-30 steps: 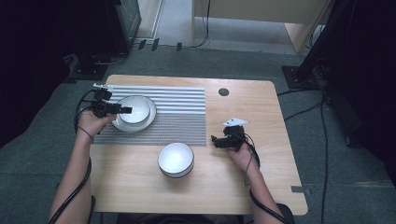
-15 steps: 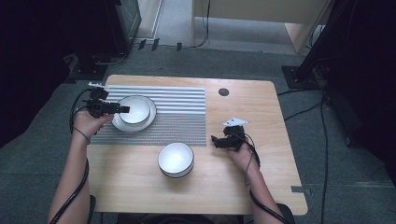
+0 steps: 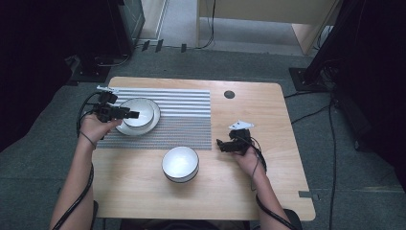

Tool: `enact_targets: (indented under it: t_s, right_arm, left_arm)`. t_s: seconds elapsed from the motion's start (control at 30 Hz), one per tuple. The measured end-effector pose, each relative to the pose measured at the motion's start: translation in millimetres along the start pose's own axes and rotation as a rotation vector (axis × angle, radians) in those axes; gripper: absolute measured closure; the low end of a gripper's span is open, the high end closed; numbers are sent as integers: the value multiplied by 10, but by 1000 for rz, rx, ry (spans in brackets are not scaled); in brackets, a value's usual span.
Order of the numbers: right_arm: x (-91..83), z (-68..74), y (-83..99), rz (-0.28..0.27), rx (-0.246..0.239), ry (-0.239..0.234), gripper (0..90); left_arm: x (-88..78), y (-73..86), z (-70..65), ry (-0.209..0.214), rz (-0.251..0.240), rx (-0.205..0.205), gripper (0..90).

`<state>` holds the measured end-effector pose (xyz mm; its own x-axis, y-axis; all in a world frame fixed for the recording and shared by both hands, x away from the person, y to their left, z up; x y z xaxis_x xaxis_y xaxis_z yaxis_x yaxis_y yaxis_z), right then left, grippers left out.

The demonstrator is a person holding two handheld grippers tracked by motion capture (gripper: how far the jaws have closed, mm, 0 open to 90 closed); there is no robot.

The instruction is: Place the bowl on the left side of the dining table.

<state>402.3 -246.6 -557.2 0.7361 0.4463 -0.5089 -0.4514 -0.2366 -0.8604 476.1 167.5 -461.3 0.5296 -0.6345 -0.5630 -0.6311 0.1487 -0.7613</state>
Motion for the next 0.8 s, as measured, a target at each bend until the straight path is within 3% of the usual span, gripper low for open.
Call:
enact_targets:
  t_s: [0.8]
  right_arm:
    - [0,0,0,0,0,0,130]
  left_arm:
    - [110,0,-254,36,36,47,356]
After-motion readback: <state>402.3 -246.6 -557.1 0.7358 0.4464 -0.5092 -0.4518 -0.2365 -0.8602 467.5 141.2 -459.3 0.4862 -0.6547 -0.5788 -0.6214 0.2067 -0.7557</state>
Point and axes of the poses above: each handheld gripper's, and its own axes: x roughly forward along the jaws, y roughly out of its underside, z roughly to its left, the point moved 5 cm from there along x, roughly forward along the jaws, and after that the axes turned 12 degrees about -z, right-handed, at the moved point
